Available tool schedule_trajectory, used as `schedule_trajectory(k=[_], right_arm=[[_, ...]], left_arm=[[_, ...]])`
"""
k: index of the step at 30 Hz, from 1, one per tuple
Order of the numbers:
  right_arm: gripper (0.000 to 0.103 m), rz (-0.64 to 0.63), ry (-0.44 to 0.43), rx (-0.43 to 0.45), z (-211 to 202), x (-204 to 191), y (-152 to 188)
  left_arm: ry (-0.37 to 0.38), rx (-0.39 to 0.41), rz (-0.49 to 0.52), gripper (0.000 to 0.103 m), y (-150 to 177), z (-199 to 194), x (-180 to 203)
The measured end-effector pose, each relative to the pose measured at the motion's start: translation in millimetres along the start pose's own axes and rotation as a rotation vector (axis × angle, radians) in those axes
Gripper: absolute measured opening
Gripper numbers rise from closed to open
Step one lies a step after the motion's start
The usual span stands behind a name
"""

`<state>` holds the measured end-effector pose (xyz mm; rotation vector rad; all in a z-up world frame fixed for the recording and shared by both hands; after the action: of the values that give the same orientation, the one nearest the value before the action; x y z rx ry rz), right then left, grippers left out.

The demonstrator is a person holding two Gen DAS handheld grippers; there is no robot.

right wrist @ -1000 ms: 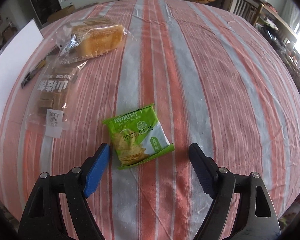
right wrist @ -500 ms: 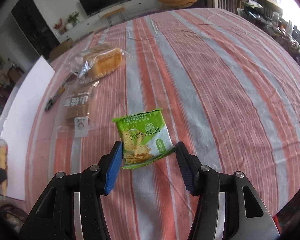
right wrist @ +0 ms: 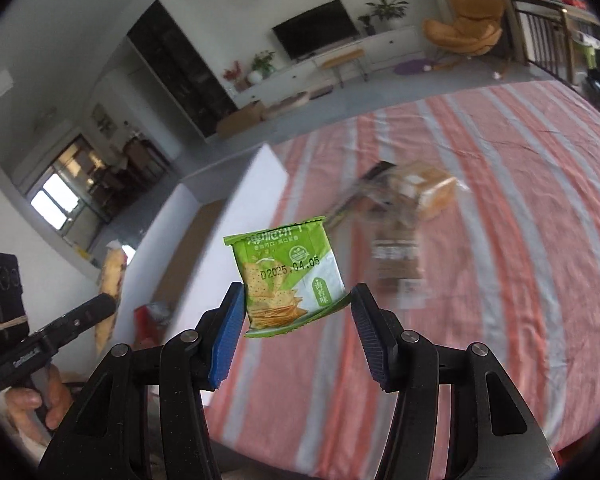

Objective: Organize snacks
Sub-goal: 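Carry the pastry bar and chip bag into the white box and open both tools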

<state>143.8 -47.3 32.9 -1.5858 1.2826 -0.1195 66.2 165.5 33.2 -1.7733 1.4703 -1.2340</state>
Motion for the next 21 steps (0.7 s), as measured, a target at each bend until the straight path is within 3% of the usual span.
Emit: schedule_trajectory(k=[5,10,11,12,13,14,15,17,21], right_arm=[[0.057,-0.001,-0.177,-0.094,54.6,-72.8,4.8],[0.059,-0.055,-0.237,-0.167,111.9,-131.5,25.5],[0.061,-0.067,-0.238,-0.182,122.1,-139.0,31.4],[0.066,-0.084,-0.235,-0.199,130.8,-142.8,35.6],[0.070,-0.110,-0.221,-0.216,138.1,-148.0,41.7],[0.072,-0.128,-0.205,-0.222,140.0,-148.5,45.3],[0.072,-0.145,-0.192,-0.223,139.1,-147.2,49.0],[0.072,-0.198,-0.153,-0.204,131.0,-138.4,54.6],[0.072,-0.372,0.074,-0.100,98.4,-103.1,51.6]], left_arm=[[-0.187,0.049,-0.054,0.029,-9.2,-16.0,-71.2],[-0.414,0.022,-0.074,0.030,11.4,-9.7,-136.7],[-0.448,0.015,-0.087,0.032,16.9,-7.0,-144.8],[-0.492,-0.001,-0.116,0.042,23.4,-3.0,-157.2],[-0.521,-0.024,-0.157,0.051,30.2,0.7,-168.6],[-0.531,-0.034,-0.186,0.070,34.0,3.9,-173.5],[-0.539,-0.034,-0.226,0.080,38.7,4.1,-180.0],[-0.529,-0.008,-0.266,0.081,41.7,4.2,-180.9],[-0.463,0.001,-0.242,0.086,37.7,16.6,-155.5]])
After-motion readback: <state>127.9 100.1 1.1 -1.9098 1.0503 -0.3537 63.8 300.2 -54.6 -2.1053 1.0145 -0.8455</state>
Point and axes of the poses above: each gripper's, at about its wrist camera, not at the fingertips, and z roughly the way its jaws point, x to its right, y to its underside, the point moved 3 cm from there along z, roughly the way its jaws point, and after that the axes turned 14 degrees about x, right-handed, at the moved point
